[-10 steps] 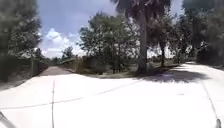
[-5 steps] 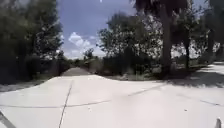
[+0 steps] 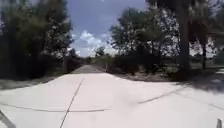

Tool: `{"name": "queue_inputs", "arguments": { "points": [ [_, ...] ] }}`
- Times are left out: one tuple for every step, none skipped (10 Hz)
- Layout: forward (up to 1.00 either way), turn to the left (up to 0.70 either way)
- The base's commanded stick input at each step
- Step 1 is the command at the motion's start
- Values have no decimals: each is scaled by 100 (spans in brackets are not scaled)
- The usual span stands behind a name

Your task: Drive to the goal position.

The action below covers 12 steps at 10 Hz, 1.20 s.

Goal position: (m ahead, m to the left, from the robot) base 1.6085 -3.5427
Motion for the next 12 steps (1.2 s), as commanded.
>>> {"name": "queue_inputs", "arguments": {
  "points": [
    [50,1],
    [50,1],
    [50,1],
    [50,1],
    [50,1],
    [50,1],
    [50,9],
    [50,48],
    [50,51],
    [50,51],
    [50,51],
    [50,51]
  ]
}}
